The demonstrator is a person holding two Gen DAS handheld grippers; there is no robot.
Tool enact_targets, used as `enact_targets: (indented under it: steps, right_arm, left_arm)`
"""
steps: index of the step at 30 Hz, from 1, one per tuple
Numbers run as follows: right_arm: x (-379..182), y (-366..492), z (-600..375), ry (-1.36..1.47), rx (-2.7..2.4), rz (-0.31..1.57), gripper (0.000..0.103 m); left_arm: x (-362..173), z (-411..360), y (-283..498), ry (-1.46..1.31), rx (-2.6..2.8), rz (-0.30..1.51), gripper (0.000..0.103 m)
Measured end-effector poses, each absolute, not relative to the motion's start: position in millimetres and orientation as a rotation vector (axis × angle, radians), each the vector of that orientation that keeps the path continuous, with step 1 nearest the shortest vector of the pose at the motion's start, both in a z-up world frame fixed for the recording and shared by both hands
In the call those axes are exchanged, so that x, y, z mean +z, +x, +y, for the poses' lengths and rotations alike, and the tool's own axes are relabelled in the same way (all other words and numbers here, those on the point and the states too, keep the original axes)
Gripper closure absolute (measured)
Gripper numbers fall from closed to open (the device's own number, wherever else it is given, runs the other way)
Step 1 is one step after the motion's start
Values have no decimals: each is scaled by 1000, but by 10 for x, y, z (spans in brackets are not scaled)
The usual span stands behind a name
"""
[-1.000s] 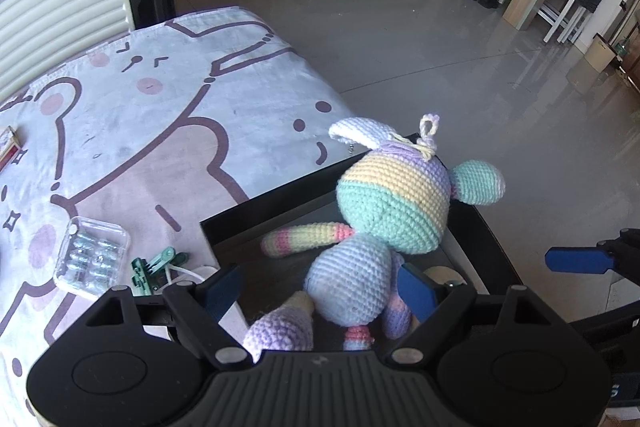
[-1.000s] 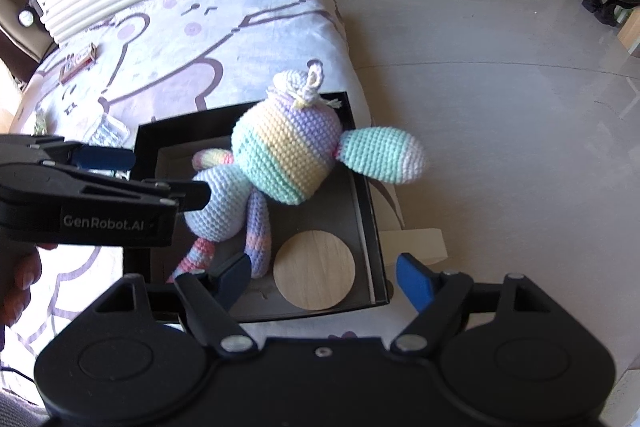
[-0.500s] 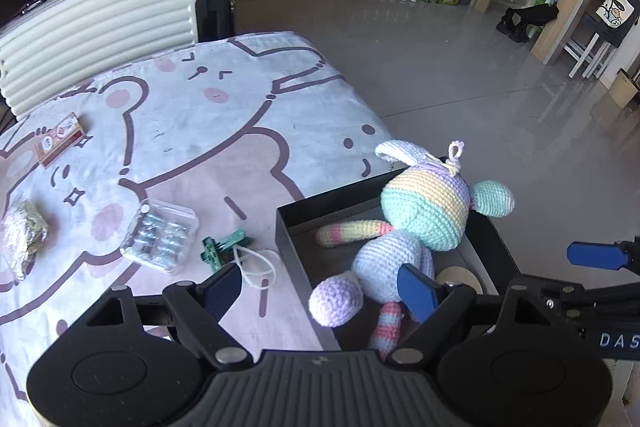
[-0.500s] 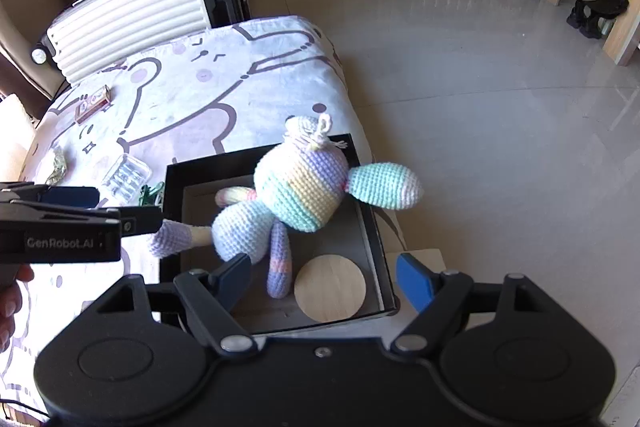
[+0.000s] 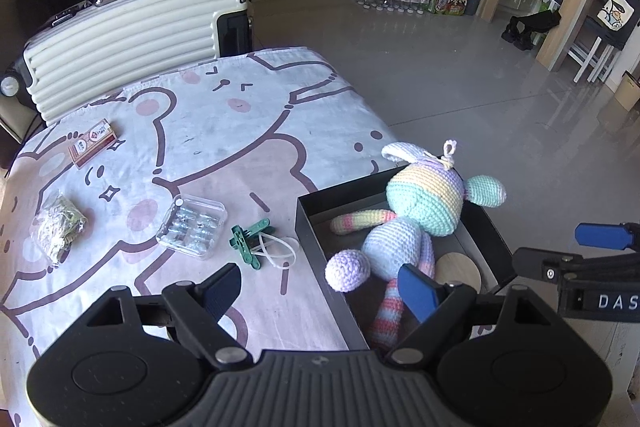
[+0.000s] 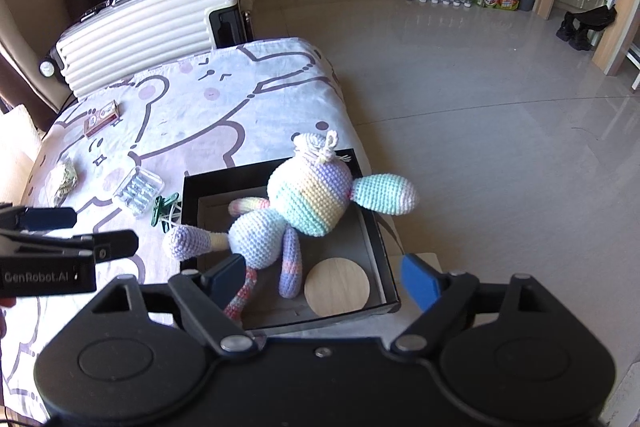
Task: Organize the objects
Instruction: 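Grasp the plush's dangling leg with the left gripper and tuck it into the box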
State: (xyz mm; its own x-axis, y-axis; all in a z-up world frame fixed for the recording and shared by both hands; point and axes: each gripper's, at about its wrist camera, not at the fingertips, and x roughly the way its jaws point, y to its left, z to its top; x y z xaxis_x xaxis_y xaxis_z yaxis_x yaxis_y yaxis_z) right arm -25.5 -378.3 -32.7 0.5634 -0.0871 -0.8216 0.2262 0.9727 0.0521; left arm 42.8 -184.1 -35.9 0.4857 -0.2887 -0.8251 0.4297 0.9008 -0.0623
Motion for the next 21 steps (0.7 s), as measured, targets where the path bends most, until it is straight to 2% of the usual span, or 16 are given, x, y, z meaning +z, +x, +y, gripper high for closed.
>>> enact_targets:
  steps: [8, 14, 18, 19, 21]
  right_arm:
    - [-278, -316, -3828, 189, -220, 934, 0]
    - [-294, -330, -3860, 196, -240, 946, 0]
    - [-296, -341, -3891, 199, -248, 946, 0]
    - [-298, -343, -3895, 198, -249, 946, 0]
    - [-303, -338, -3907, 197, -255, 949, 0]
  left_arm:
    - [-292, -1823, 327, 154, -434, 948, 6]
    - [-280, -1836, 296, 152, -430, 933, 1]
    - [-291, -1847, 307, 139, -446, 934, 1]
    - [-289, -1846, 310, 127, -458, 933, 4]
    - [-294, -1847, 345, 95, -474, 941, 18]
